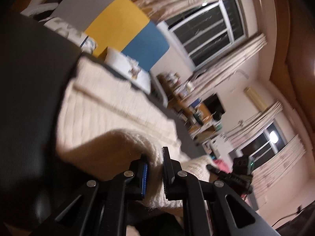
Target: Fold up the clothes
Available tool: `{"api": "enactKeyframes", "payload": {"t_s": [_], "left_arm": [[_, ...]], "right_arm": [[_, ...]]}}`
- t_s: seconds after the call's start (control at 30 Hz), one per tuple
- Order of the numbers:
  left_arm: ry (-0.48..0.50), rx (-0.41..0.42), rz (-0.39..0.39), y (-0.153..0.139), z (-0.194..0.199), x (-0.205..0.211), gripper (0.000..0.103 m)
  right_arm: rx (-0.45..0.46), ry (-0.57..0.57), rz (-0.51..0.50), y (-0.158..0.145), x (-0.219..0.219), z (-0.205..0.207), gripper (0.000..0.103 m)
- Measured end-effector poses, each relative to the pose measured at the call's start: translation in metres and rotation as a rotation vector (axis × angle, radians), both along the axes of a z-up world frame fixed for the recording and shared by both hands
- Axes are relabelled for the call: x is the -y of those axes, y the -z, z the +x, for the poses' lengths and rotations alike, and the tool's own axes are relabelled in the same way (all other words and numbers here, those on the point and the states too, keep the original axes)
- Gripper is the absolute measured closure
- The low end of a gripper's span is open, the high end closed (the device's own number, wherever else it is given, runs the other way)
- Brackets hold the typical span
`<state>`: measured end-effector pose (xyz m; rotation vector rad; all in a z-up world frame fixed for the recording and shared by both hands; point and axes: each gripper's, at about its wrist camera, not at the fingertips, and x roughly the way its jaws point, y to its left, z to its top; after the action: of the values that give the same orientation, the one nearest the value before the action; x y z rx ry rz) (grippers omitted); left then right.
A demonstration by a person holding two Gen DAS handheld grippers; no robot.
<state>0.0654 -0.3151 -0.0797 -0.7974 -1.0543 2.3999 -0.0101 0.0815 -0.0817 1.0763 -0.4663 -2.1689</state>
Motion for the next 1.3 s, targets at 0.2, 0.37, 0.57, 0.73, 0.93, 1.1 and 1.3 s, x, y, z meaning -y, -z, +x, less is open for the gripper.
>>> {"api": "enactKeyframes", "payload": {"t_s": [0.2, 0.37, 0.57, 0.73, 0.93, 1.1, 1.3], "left_arm": [[0.004, -0.069, -0.015, -0.032, -0.057, 0.010, 0.092], [-0.011, -0.105, -0.022, -0.046, -0.112, 0.021, 0.092], [-0.053, -0.100, -0.035, -0.044, -0.181, 0.037, 0.092], [-0.092, -0.016, -0.021, -0.011, -0.242, 0.052, 0.092], [-0.134, 0.190, -0.024, 0.068, -0.283, 0.059, 0.091], [-0.153, 0.216, 0.021, 0.101, -0.263, 0.059, 0.089], [-0.167, 0.203, 0.041, 0.105, -0.198, 0.052, 0.089]], "right_arm": [[-0.030, 0.031, -0.024, -0.015, 0.003, -0.049, 0.088], [-0.022, 0.052, -0.026, -0.018, 0.007, -0.095, 0.088], [0.011, 0.110, -0.055, -0.014, 0.004, -0.157, 0.088], [0.136, 0.136, -0.058, 0.016, 0.006, -0.212, 0.087], [0.332, 0.182, -0.199, 0.072, -0.006, -0.252, 0.052], [0.344, 0.160, -0.283, 0.096, -0.013, -0.250, 0.052], [0.301, 0.119, -0.277, 0.101, -0.013, -0.204, 0.052]]}}
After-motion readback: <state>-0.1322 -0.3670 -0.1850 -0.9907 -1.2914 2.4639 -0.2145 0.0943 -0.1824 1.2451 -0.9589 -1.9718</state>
